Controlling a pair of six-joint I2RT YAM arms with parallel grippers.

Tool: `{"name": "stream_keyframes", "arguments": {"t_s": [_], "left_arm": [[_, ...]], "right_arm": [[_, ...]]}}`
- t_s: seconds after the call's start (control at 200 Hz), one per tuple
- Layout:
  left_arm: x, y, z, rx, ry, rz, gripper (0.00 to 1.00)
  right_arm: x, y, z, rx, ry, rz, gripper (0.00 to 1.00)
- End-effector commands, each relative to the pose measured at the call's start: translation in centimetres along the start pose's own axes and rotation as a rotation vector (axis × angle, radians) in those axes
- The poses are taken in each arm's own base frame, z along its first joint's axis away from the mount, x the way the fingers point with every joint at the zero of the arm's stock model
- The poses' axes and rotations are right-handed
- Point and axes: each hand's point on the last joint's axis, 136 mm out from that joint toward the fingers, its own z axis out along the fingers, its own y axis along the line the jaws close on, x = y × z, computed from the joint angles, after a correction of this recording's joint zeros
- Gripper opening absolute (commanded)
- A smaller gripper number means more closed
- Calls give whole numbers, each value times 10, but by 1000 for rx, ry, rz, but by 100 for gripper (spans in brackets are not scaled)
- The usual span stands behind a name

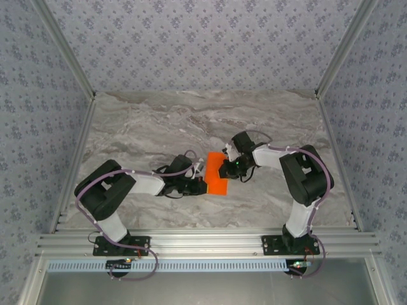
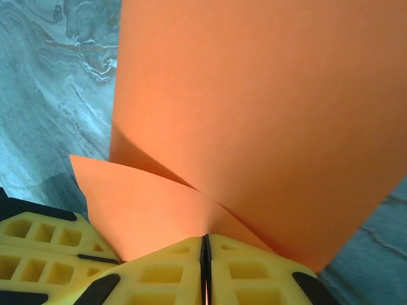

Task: Fold a paper plane with a square sheet of paper (fold left side to right side)
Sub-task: Fold the triangle a second time at the center of the table.

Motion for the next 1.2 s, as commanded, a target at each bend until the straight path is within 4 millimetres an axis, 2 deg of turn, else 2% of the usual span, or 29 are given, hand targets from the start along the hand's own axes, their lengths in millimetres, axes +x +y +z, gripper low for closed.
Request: {"name": "stream_keyframes", "arguments": {"t_s": [0.0,0.225,0.485,0.6,0.829,0.974,1.194], "left_arm": [[19,37,6,-118,50,-62,1],[18,30,5,-93,48,-48,2],[-16,-39,-12,97,-4,70,4],[-23,-53,-10,120,11,94,4],[-29,-50,10,101,47,98,5],[-30,-40,22,63,69,95,4],[-29,-22,30,-19,85,94,5]], "right_arm": [[0,-26,-2,73,22,20,10],[3,-36,-3,88,36,38,9],[10,-32,4,80,58,39,9],[12,-33,6,87,63,44,9],[14,-34,7,96,70,44,9],[15,-33,7,100,75,41,9],[17,-35,8,116,86,39,9]]}}
